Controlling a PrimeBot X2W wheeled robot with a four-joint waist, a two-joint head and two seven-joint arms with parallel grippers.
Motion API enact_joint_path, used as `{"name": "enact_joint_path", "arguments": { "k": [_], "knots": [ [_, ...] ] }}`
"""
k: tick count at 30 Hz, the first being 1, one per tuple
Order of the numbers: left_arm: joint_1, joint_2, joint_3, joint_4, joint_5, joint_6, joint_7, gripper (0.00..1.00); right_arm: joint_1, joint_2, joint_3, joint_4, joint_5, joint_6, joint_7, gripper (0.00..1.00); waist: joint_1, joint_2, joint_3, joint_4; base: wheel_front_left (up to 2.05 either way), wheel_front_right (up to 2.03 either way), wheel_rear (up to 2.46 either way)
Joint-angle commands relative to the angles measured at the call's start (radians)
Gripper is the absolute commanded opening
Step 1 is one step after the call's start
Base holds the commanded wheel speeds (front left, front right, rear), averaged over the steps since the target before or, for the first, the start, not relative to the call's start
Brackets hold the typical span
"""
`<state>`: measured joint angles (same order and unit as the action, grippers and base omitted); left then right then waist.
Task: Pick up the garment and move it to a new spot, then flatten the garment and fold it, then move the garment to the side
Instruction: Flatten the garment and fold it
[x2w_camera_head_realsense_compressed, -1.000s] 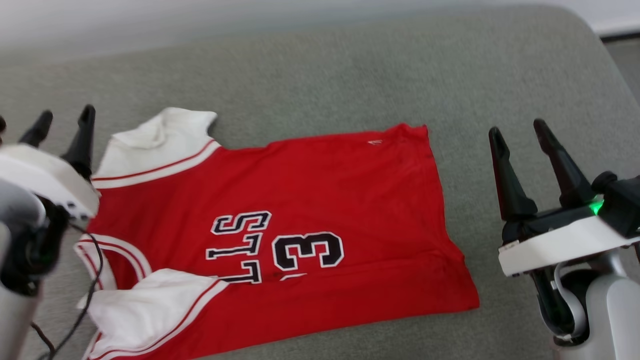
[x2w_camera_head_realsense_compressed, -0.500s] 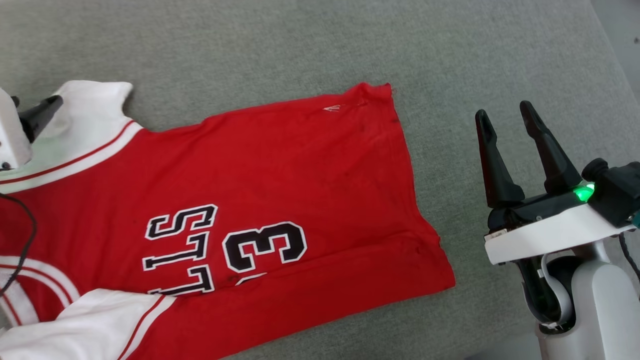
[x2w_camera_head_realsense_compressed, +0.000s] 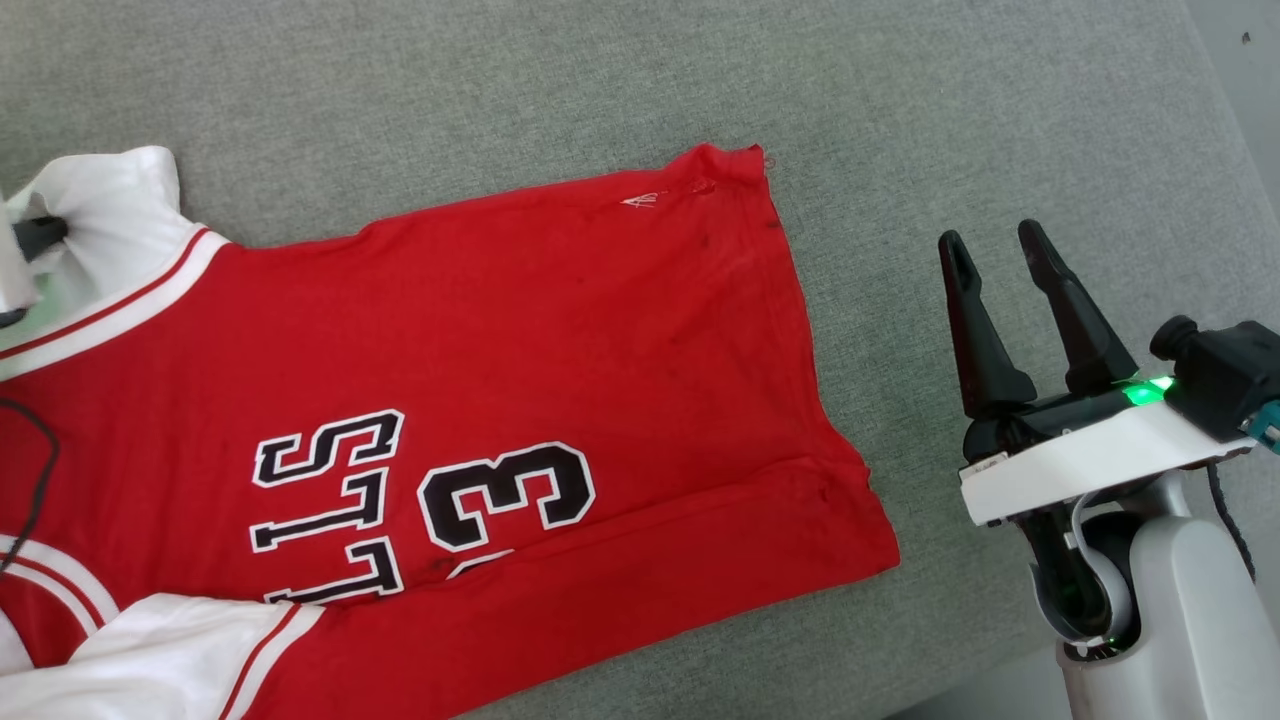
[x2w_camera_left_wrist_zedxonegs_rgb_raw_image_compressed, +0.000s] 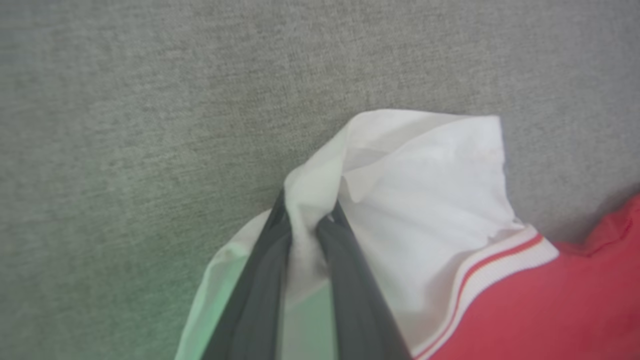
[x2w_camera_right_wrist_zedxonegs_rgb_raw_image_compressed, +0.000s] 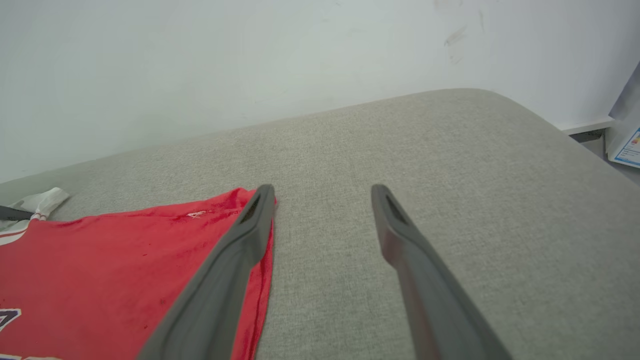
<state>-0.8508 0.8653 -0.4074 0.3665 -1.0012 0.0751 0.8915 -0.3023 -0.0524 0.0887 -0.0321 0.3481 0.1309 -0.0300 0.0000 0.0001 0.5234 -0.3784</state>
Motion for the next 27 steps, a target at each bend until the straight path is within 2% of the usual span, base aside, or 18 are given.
{"name": "enact_joint_path", "arguments": {
  "k": [1,4,5,16,17,21,26,27],
  "knots": [
    [0.066,-0.049,-0.04,0.031,-0.006,0.002,0.016,0.0,-0.016,0.004,-0.004,0.01,0.014,0.0,0.006,1.0,0.0,-0.0001,-0.006,0.005,0.0,0.0,0.0],
    [0.056,-0.063,-0.035,0.035,0.0,-0.004,-0.018,0.0,-0.039,-0.018,-0.009,0.049,0.056,0.0,0.033,1.0,0.0,-0.0001,-0.023,0.022,0.0,0.0,0.0],
    [0.033,-0.079,-0.033,0.036,0.01,-0.014,-0.056,0.0,-0.082,-0.053,-0.01,0.114,0.114,0.0,0.08,1.0,0.0,-0.0001,-0.042,0.05,0.0,0.0,0.0],
    [-0.067,-0.175,-0.071,-0.028,0.067,-0.066,-0.161,0.0,-0.328,-0.198,0.075,0.393,0.292,0.0,0.357,1.0,0.0,-0.0001,-0.053,0.207,0.0,0.0,0.0],
    [-0.087,-0.195,-0.081,-0.047,0.076,-0.075,-0.177,0.0,-0.398,-0.224,0.108,0.458,0.314,0.0,0.444,1.0,0.0,-0.0001,-0.039,0.241,0.0,0.0,0.0],
    [-0.106,-0.212,-0.093,-0.068,0.089,-0.084,-0.192,0.0,-0.477,-0.248,0.14,0.538,0.313,0.0,0.547,1.0,0.0,-0.0001,-0.009,0.274,0.0,0.0,0.0],
    [-0.122,-0.22,-0.096,-0.085,0.1,-0.092,-0.21,0.0,-0.522,-0.247,0.179,0.63,0.321,-0.001,0.683,1.0,0.0,-0.0001,0.018,0.301,0.0,0.0,0.0],
    [-0.12,-0.22,-0.096,-0.086,0.099,-0.092,-0.214,0.0,-0.522,-0.246,0.189,0.643,0.323,-0.001,0.707,0.95,0.0,-0.0001,0.019,0.304,0.0,0.0,0.0]
  ]
}}
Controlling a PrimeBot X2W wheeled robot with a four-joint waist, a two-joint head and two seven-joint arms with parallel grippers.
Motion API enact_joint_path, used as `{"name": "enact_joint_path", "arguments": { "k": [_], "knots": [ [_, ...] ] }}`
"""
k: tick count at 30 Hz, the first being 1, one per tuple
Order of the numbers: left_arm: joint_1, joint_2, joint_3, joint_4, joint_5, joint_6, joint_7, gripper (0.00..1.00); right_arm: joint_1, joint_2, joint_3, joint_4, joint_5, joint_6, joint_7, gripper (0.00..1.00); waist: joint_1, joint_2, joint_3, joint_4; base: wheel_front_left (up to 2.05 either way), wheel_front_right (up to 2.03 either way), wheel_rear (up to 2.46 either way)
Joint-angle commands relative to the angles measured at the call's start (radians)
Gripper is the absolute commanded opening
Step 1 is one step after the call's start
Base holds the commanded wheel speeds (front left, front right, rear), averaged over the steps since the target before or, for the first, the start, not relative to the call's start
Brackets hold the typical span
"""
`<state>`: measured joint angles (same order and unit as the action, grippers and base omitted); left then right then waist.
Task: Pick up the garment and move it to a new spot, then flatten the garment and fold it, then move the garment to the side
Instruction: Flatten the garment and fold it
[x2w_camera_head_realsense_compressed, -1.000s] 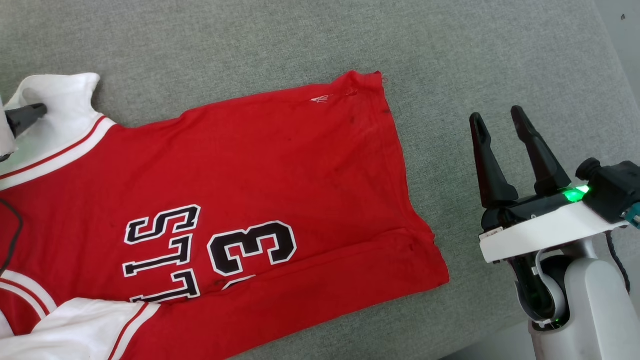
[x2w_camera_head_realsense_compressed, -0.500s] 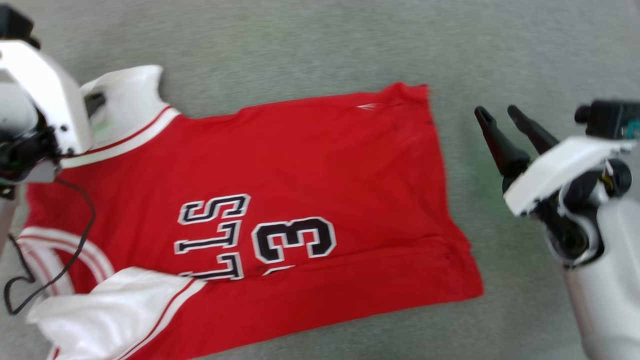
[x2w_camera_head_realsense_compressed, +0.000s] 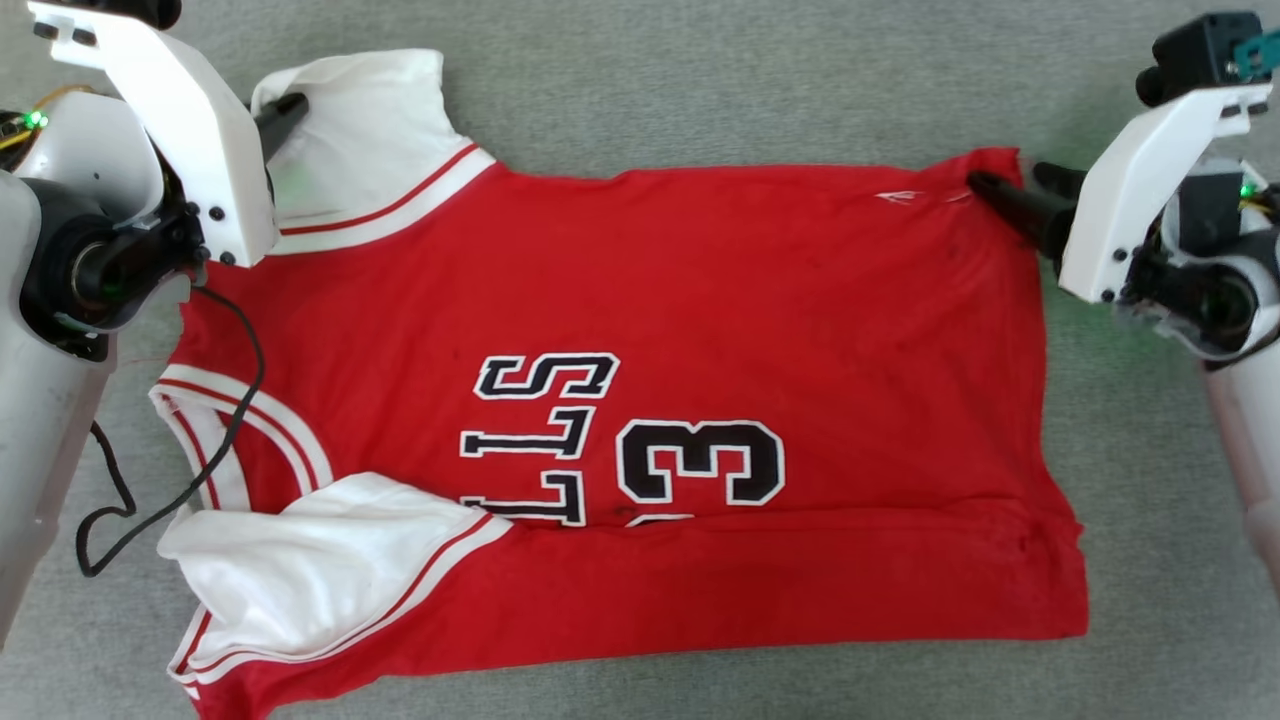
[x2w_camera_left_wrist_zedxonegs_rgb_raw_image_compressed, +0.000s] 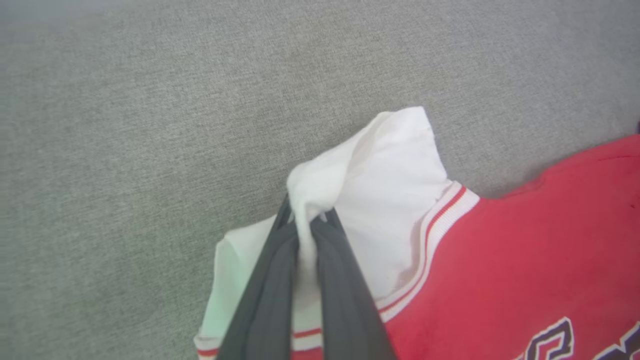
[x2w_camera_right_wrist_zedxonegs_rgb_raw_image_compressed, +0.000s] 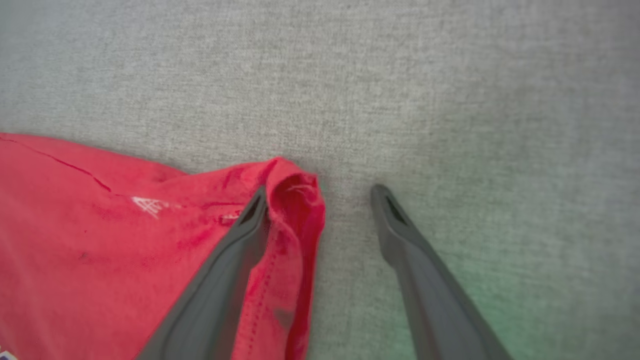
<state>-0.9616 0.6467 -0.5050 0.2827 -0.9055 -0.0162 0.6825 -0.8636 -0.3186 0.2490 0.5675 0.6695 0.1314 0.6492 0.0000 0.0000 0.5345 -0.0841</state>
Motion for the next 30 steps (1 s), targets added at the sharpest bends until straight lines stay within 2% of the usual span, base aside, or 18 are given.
{"name": "enact_joint_path", "arguments": {
  "k": [1,2,6,14,23,30],
  "knots": [
    [-0.006,-0.001,0.002,-0.003,0.003,-0.002,-0.009,0.0,0.042,0.02,0.038,0.053,0.005,-0.001,0.054,0.25,0.0,0.0,0.008,0.012,0.0,0.0,0.0],
    [0.0,0.0,0.003,-0.003,0.003,-0.003,-0.013,0.0,0.046,0.02,0.047,0.062,0.007,-0.001,0.077,0.0,0.0,0.0,0.006,0.014,0.0,0.0,0.0],
    [0.024,0.004,0.005,-0.004,-0.001,-0.007,-0.032,0.0,0.041,-0.003,0.052,0.045,0.006,-0.001,0.095,0.0,0.0,0.0,-0.013,0.022,0.0,0.0,0.0],
    [0.12,0.023,0.023,-0.029,-0.015,-0.005,-0.103,0.0,0.057,-0.062,0.015,-0.092,-0.019,-0.001,0.009,0.0,0.0,0.0,-0.109,0.033,0.0,0.0,0.0],
    [0.408,0.058,0.075,-0.138,-0.08,0.059,-0.206,0.0,0.315,-0.067,-0.038,-0.265,-0.05,-0.001,-0.015,0.0,0.0,0.0,-0.237,0.041,0.0,0.0,0.0],
    [0.626,0.056,0.065,-0.204,-0.127,0.116,-0.223,0.0,0.525,-0.02,-0.113,-0.32,-0.058,-0.001,-0.04,0.0,0.0,0.0,-0.294,0.049,0.0,0.0,0.0]
  ]
}}
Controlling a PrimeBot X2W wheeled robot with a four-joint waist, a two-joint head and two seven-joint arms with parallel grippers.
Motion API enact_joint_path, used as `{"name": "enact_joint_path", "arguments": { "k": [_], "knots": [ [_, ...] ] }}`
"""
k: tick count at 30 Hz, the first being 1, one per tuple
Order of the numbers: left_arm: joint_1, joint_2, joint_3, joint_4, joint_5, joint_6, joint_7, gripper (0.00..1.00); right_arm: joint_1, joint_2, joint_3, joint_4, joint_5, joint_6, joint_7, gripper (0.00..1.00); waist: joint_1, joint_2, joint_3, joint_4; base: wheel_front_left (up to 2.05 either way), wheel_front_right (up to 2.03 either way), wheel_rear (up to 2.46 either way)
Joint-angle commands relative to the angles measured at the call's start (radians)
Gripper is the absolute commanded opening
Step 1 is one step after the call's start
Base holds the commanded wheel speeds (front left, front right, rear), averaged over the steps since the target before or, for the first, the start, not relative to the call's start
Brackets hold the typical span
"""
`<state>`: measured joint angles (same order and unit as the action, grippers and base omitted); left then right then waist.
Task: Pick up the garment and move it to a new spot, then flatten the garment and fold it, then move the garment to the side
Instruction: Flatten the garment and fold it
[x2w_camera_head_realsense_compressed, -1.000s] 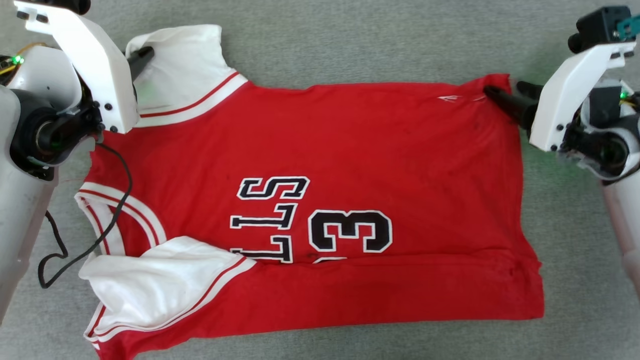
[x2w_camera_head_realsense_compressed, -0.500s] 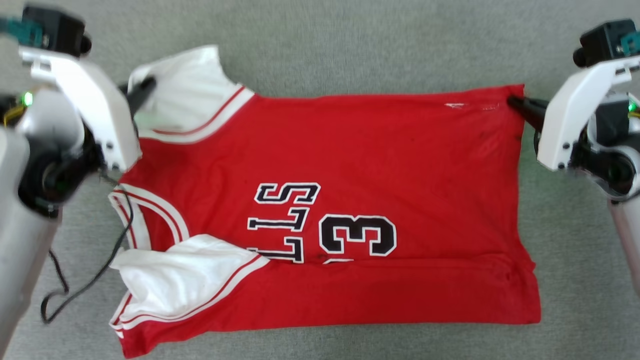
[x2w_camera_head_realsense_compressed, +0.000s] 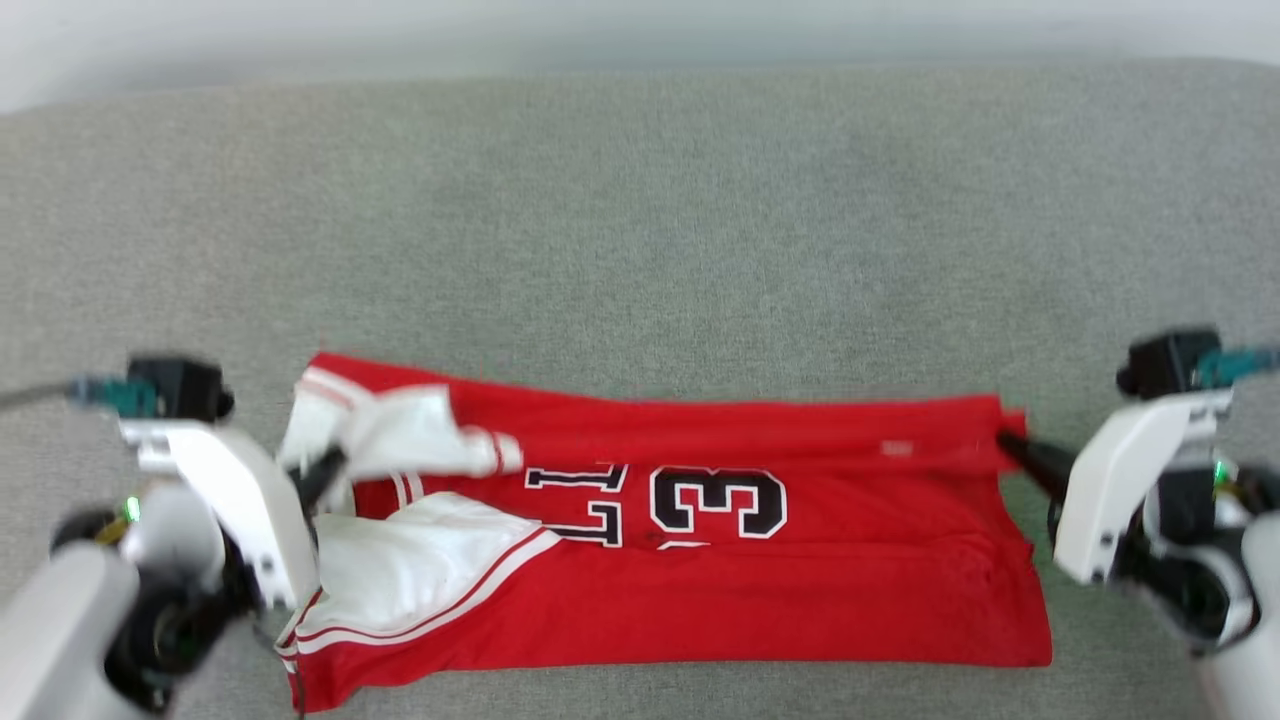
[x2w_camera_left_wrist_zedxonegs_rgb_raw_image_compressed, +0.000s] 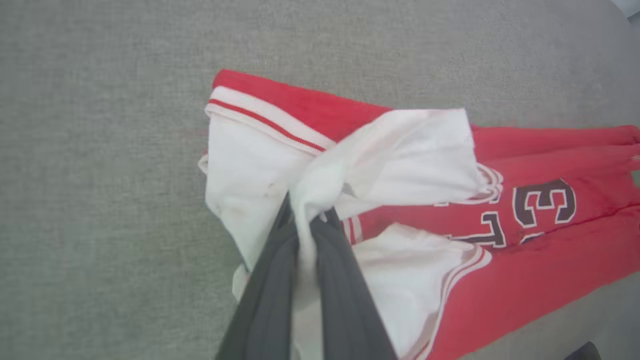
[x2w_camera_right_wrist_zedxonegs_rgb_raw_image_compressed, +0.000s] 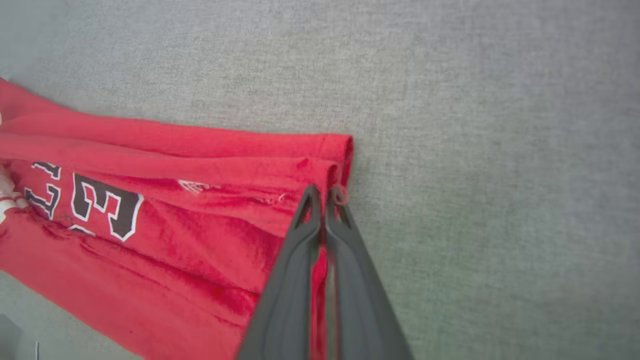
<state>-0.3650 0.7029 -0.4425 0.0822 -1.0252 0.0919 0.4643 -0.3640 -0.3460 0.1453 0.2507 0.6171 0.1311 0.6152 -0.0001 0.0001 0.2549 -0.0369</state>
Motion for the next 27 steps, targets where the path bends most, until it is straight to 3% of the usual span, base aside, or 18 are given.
{"name": "enact_joint_path", "arguments": {
  "k": [1,7,8,9,10,17,27],
  "knots": [
    [0.056,-0.002,0.006,-0.01,-0.015,0.014,-0.015,0.0,0.048,0.014,-0.021,-0.005,-0.003,-0.001,-0.01,0.0,0.0001,-0.0001,-0.018,0.001,0.0,0.0,0.0],
    [0.161,-0.005,0.007,-0.022,-0.045,0.035,-0.027,0.0,0.137,0.037,-0.049,-0.004,-0.014,-0.001,-0.03,0.0,0.0001,-0.0001,-0.034,-0.001,0.0,0.0,0.0],
    [0.174,-0.012,0.004,-0.023,-0.052,0.037,-0.029,0.24,0.151,0.044,-0.053,-0.002,-0.013,-0.001,-0.038,0.27,0.0001,-0.0001,-0.034,-0.001,0.0,0.0,0.0],
    [0.181,-0.026,0.003,-0.024,-0.057,0.037,-0.039,0.82,0.165,0.054,-0.057,0.001,-0.007,-0.001,-0.048,0.8,0.0001,-0.0001,-0.034,0.001,0.0,0.0,0.0],
    [0.19,-0.039,0.002,-0.021,-0.063,0.036,-0.047,1.0,0.177,0.058,-0.059,0.003,-0.008,-0.001,-0.059,1.0,0.0001,-0.0001,-0.035,0.002,0.0,0.0,0.0],
    [0.224,-0.101,0.029,0.016,-0.025,0.036,-0.211,1.0,0.258,0.083,-0.049,-0.002,-0.019,-0.001,-0.133,1.0,0.0001,-0.0001,-0.056,-0.011,0.0,0.0,0.0],
    [0.264,-0.134,0.091,-0.055,0.115,0.099,-0.514,1.0,0.339,0.068,-0.122,-0.197,-0.054,-0.001,-0.163,1.0,0.0001,-0.0001,-0.115,-0.027,0.0,0.0,0.0]
  ]
}}
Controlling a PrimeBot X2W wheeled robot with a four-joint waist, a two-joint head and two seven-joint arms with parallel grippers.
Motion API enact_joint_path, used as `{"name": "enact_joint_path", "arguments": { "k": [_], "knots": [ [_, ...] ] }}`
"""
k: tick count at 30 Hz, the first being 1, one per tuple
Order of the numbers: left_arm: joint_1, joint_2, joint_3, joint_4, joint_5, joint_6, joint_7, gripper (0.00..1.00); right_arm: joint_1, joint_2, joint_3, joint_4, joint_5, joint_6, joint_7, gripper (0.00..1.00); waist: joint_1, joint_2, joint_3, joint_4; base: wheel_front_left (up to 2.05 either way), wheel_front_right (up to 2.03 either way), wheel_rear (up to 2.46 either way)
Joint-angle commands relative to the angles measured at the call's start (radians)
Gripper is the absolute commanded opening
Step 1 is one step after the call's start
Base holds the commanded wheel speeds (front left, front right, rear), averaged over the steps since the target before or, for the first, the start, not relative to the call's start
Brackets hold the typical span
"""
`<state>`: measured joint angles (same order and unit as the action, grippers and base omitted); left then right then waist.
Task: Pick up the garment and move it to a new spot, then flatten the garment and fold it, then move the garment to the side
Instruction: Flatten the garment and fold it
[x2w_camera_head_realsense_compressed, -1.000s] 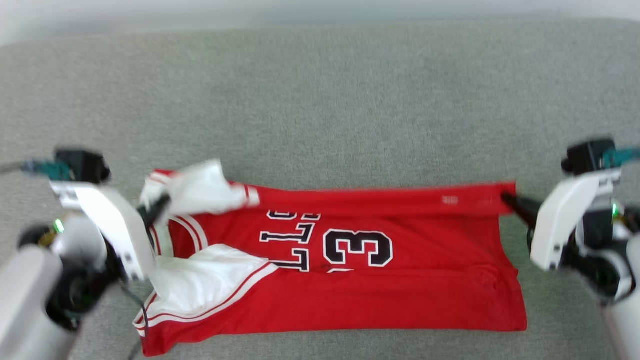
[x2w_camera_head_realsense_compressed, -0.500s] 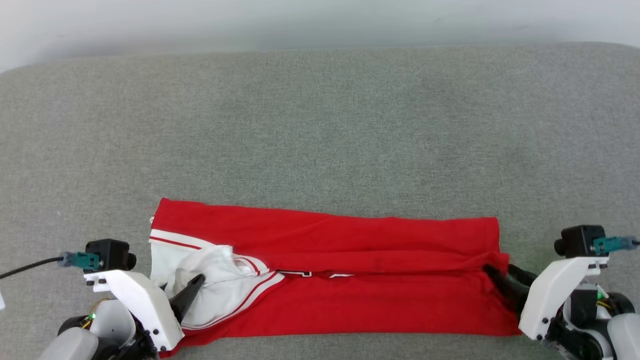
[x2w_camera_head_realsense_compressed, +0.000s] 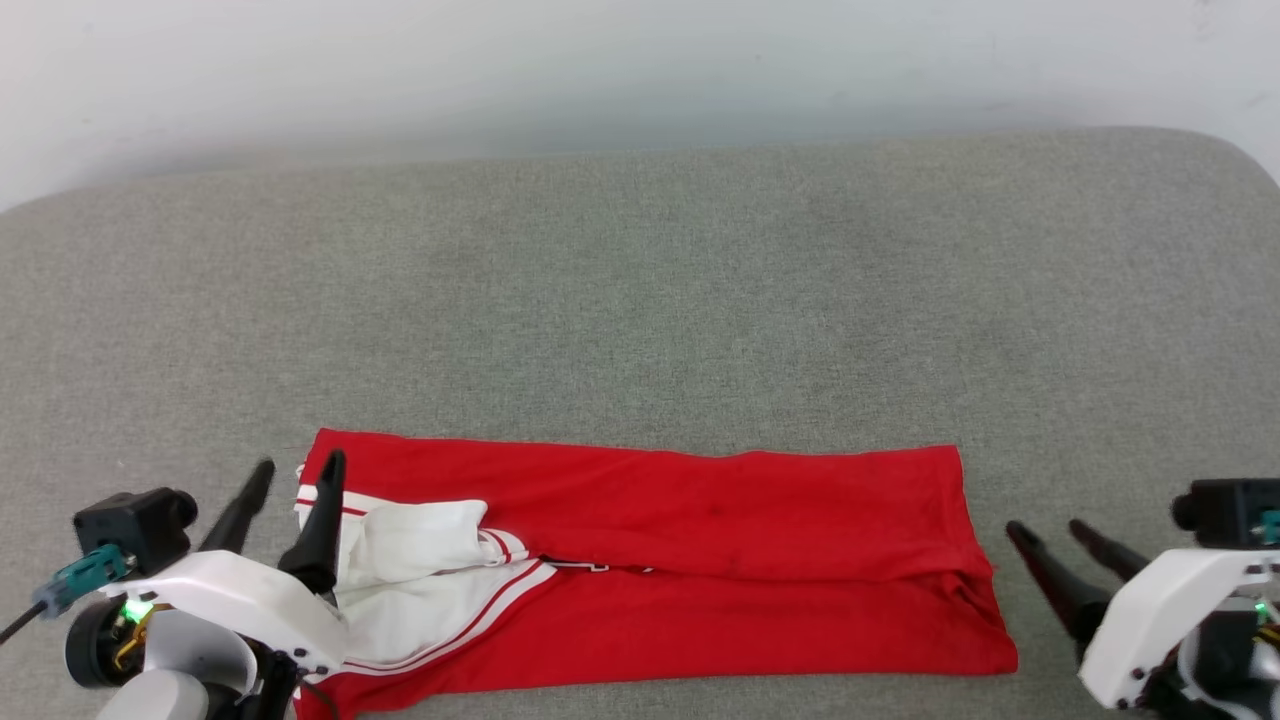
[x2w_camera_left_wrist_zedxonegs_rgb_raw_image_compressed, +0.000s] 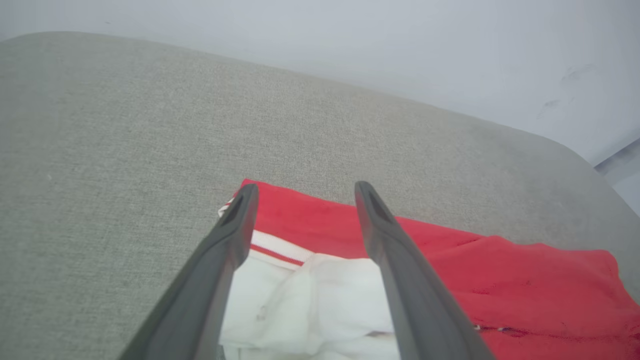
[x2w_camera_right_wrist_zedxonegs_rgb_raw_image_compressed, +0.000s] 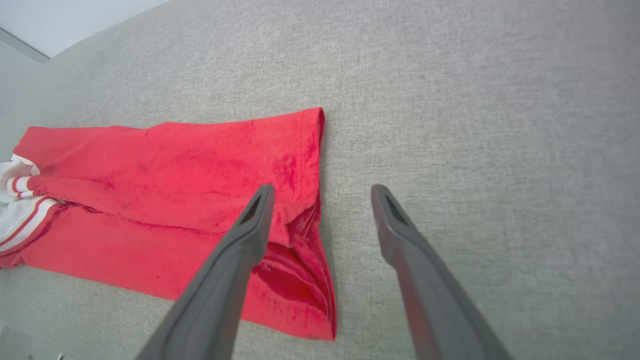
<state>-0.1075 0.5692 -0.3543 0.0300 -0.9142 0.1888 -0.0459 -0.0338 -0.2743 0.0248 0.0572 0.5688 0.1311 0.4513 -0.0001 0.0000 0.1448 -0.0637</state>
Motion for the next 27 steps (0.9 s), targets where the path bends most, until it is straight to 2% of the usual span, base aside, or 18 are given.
{"name": "enact_joint_path", "arguments": {
  "k": [1,7,11,16,27],
  "knots": [
    [0.005,-0.005,0.006,-0.015,0.022,0.007,-0.036,1.0,0.013,-0.004,-0.019,-0.021,-0.009,-0.001,0.01,1.0,0.0001,0.0,-0.009,0.0,0.0,0.0,0.0],
    [-0.004,-0.019,0.001,-0.063,0.131,0.043,-0.163,1.0,0.011,-0.031,-0.109,-0.074,-0.045,-0.001,0.097,1.0,0.0001,0.0,-0.02,0.023,0.0,0.0,0.0],
    [-0.023,-0.027,-0.016,-0.094,0.207,0.064,-0.192,1.0,0.014,-0.036,-0.143,-0.081,-0.062,-0.001,0.171,1.0,0.0001,0.0,-0.011,0.057,0.0,0.0,0.0],
    [-0.029,-0.05,-0.038,-0.146,0.278,0.086,-0.207,1.0,0.011,-0.008,-0.141,-0.058,-0.058,-0.001,0.25,1.0,0.0001,0.0,0.014,0.101,0.0,0.0,0.0],
    [-0.045,-0.068,-0.073,-0.186,0.332,0.089,-0.209,1.0,-0.025,0.055,-0.059,0.149,0.0,-0.001,0.303,1.0,0.0001,0.0,0.052,0.156,0.0,0.0,0.0]
  ]
}}
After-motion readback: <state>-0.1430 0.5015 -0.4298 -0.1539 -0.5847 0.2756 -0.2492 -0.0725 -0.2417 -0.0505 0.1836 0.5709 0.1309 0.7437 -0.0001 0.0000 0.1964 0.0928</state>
